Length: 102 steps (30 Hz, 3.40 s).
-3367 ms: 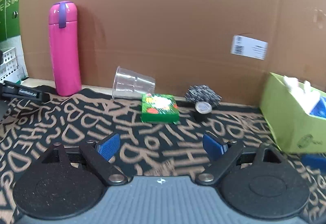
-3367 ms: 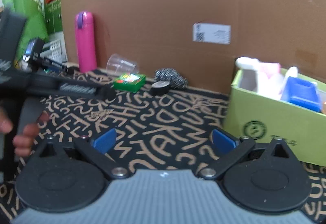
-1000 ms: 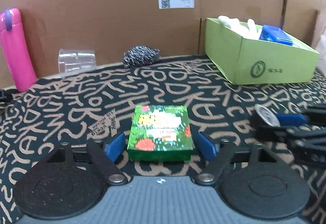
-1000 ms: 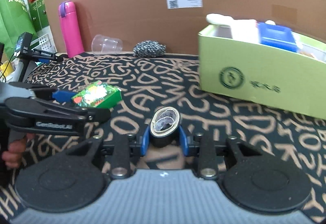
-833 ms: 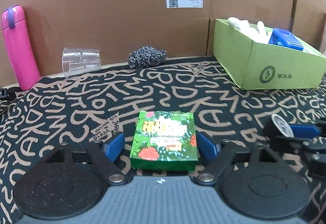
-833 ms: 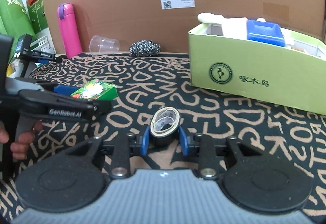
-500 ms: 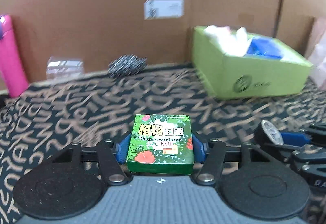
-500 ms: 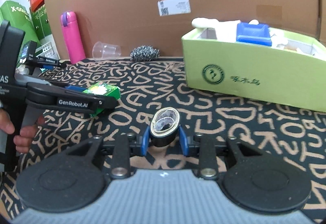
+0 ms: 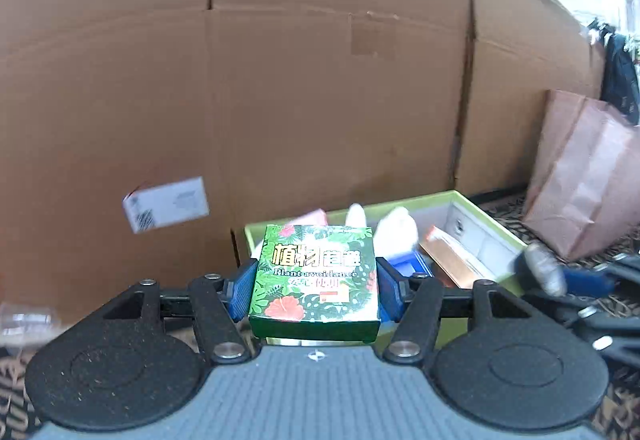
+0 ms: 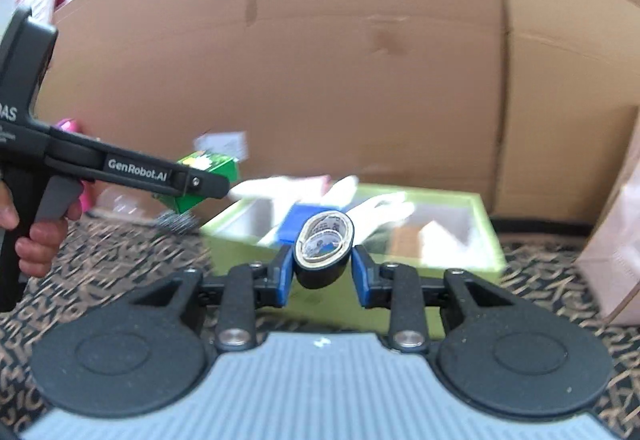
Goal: Organize objects
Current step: 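Carry the plant box and tape roll into the shoebox and open both tools, then move both tools back toward the cup and steel wool, then grasp the clear plastic cup with the left tool while the right tool grasps the steel wool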
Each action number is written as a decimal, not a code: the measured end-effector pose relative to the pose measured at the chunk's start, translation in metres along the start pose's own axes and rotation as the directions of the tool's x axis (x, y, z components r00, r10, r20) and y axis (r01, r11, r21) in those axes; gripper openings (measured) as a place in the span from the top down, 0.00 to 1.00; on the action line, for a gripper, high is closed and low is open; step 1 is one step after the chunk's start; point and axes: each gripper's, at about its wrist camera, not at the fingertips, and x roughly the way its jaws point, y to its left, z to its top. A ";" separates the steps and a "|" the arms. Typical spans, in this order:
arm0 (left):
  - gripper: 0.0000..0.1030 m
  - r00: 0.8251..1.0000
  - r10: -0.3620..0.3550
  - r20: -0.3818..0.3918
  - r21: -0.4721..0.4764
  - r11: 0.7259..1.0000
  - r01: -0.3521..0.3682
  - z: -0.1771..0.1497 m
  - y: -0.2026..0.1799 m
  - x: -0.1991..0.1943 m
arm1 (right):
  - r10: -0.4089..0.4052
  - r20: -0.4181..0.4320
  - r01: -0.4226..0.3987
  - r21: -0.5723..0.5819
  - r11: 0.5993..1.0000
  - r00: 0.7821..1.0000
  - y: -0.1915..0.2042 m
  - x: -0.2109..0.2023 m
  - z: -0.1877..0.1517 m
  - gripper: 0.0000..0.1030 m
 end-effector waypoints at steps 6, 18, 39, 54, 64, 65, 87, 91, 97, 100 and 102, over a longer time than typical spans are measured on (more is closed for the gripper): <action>0.38 0.997 0.019 -0.074 -0.009 1.000 -0.020 0.008 0.000 0.053 | -0.093 -0.010 0.094 0.030 0.995 0.996 -0.042 0.037 0.017 0.70; 0.37 0.997 0.005 -0.072 0.056 0.998 -0.001 0.004 -0.007 0.089 | -0.111 -0.117 0.116 0.038 0.992 0.987 -0.068 0.114 0.007 0.70; 0.08 0.999 0.045 -0.002 -0.066 0.997 -0.045 -0.016 0.011 0.009 | -0.155 -0.014 0.155 0.009 0.988 0.988 -0.031 0.056 0.001 0.00; 0.08 0.978 0.207 0.001 -0.162 0.966 -0.204 -0.070 0.062 -0.084 | 0.039 0.058 -0.036 -0.047 0.998 0.998 0.063 0.005 0.008 0.00; 0.08 0.934 0.346 -0.088 -0.256 0.898 -0.357 -0.108 0.143 -0.089 | 0.240 -0.075 -0.250 -0.179 0.952 0.968 0.167 0.047 -0.015 0.00; 0.08 0.930 0.356 -0.090 -0.262 0.893 -0.367 -0.109 0.151 -0.088 | 0.255 -0.085 -0.267 -0.187 0.945 0.963 0.175 0.053 -0.017 0.00; 0.08 0.905 0.414 -0.093 -0.250 0.871 -0.424 -0.098 0.288 0.018 | 0.273 -0.198 -0.301 -0.125 0.946 0.941 0.229 0.181 -0.014 0.00; 0.26 0.929 0.360 -0.084 -0.244 0.897 -0.369 -0.096 0.291 0.023 | 0.262 -0.206 -0.288 -0.107 0.952 0.943 0.231 0.207 -0.008 0.00; 0.55 0.965 0.246 -0.096 -0.202 0.944 -0.260 -0.098 0.276 0.019 | 0.218 -0.227 -0.249 -0.115 0.962 0.949 0.230 0.248 -0.003 0.00; 0.55 0.972 0.220 -0.088 -0.187 0.954 -0.233 -0.096 0.269 0.019 | 0.206 -0.252 -0.237 -0.102 0.966 0.946 0.229 0.265 -0.002 0.00; 0.54 0.976 0.204 -0.075 -0.190 0.958 -0.215 -0.094 0.265 0.018 | 0.207 -0.266 -0.239 -0.094 0.966 0.942 0.230 0.273 -0.001 0.00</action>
